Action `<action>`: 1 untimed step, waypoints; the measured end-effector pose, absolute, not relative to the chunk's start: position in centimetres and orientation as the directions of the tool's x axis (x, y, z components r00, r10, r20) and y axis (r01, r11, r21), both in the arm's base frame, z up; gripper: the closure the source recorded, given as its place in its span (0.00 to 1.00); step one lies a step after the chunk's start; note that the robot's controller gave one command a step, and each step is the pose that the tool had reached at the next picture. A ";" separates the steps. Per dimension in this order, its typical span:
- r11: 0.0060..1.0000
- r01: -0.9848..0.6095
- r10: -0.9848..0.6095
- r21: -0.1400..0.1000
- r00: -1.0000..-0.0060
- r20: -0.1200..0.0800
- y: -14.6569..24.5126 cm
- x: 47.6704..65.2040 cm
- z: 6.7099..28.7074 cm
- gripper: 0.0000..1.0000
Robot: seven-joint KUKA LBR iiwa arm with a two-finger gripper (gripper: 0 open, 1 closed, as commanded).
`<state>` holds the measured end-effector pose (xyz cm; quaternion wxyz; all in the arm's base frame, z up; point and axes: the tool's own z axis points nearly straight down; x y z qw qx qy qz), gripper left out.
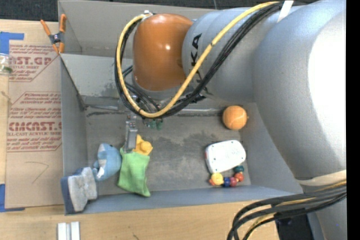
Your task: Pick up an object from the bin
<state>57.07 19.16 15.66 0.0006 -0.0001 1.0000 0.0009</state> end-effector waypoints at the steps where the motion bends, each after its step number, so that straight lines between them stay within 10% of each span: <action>1: 1.000 0.000 0.000 0.002 -1.000 -0.001 19.2 57.1 15.7 0.00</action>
Offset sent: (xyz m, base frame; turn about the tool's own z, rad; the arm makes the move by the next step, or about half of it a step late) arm -0.0456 0.0110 -0.0802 -0.1421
